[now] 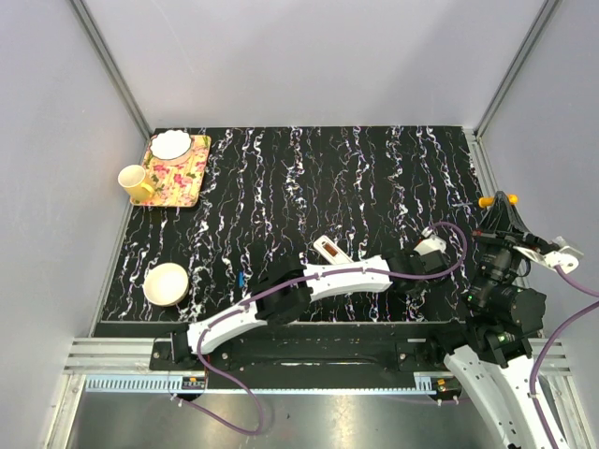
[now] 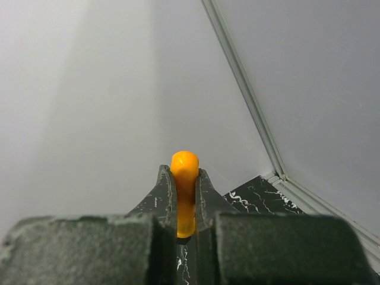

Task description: Unload the batteries from the remote control

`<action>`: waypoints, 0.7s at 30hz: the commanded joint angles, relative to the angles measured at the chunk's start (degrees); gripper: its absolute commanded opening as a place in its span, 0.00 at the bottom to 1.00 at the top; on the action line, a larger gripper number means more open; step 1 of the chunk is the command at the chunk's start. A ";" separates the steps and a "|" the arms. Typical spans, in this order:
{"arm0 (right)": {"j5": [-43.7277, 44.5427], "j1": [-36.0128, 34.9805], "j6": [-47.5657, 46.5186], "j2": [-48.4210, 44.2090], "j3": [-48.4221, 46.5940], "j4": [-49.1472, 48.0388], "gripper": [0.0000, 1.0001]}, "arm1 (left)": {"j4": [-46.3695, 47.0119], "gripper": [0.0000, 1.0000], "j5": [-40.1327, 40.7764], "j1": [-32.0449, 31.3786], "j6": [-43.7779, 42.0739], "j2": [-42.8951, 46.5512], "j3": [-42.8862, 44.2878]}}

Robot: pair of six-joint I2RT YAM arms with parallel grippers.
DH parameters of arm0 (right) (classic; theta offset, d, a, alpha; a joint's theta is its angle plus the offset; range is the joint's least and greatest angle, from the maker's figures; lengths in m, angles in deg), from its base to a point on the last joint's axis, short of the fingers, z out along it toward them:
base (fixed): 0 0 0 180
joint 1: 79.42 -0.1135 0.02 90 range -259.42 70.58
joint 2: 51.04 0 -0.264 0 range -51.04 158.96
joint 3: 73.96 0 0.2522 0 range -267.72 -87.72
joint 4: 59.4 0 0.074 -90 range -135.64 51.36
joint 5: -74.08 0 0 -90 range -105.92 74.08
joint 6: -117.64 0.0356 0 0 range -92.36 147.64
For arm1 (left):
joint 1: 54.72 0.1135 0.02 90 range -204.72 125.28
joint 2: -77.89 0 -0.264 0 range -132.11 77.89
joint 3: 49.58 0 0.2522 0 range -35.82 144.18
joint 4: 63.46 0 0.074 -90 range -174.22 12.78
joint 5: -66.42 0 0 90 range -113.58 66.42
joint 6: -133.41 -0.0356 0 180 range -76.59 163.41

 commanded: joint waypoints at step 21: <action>-8.30 0.17 2.47 3.78 0.21 -0.28 0.00 | 12.28 0.00 5.44 0.63 1.23 30.89 -47.88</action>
